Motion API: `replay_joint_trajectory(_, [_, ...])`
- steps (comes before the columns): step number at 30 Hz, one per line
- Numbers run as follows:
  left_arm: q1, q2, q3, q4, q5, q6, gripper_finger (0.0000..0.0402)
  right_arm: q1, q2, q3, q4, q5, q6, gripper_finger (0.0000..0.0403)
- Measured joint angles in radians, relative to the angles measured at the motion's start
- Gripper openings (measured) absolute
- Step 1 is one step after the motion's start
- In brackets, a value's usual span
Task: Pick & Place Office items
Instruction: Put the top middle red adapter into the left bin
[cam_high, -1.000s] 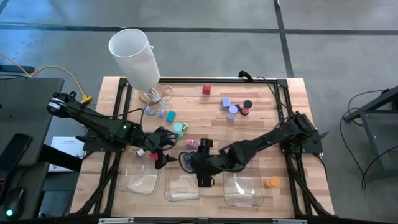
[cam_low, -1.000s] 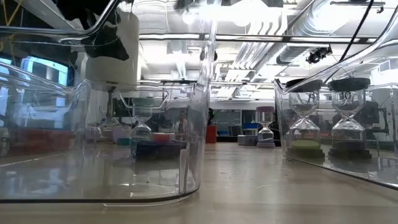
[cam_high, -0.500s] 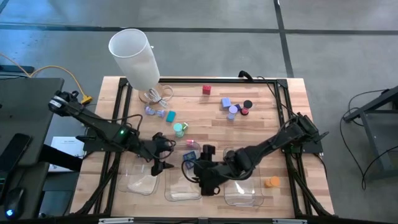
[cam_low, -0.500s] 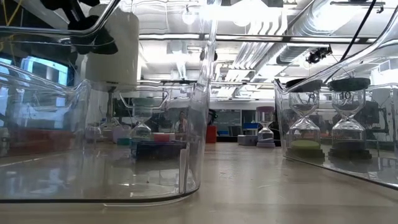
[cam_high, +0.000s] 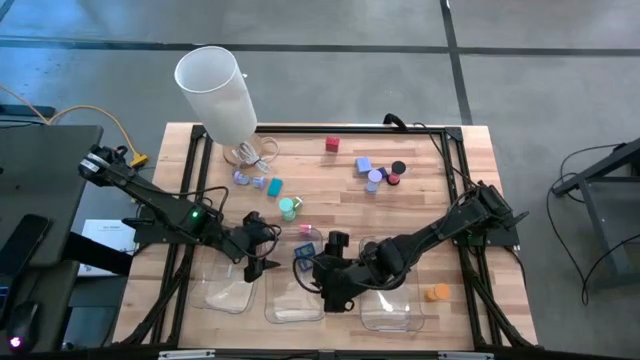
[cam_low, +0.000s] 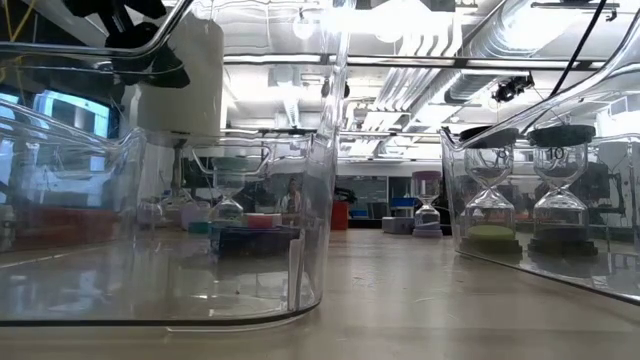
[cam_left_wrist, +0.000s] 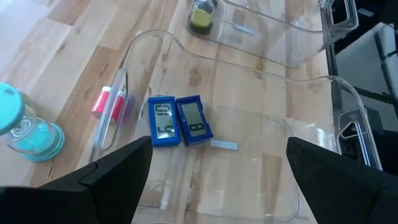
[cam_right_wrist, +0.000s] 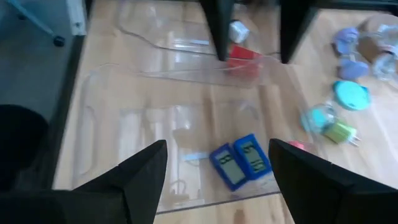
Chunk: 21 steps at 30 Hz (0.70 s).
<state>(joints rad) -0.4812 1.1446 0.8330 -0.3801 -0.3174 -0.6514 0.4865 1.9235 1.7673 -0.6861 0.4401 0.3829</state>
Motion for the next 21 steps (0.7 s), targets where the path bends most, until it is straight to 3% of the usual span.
replay_joint_trajectory(8, [0.000, 0.000, 0.000, -0.005, 0.001, 0.000, 0.0363, -0.041, 0.000, 0.000, -0.072, 0.030, 0.104, 0.0269])
replay_joint_trajectory(15, [0.012, 0.000, 0.000, -0.005, 0.004, 0.008, 0.0363, -0.094, 0.000, 0.000, -0.273, 0.044, 0.157, 0.0269])
replay_joint_trajectory(21, [0.092, 0.000, 0.000, -0.004, 0.004, 0.157, 0.0363, -0.149, 0.000, 0.000, -0.490, 0.238, 0.212, 0.0269])
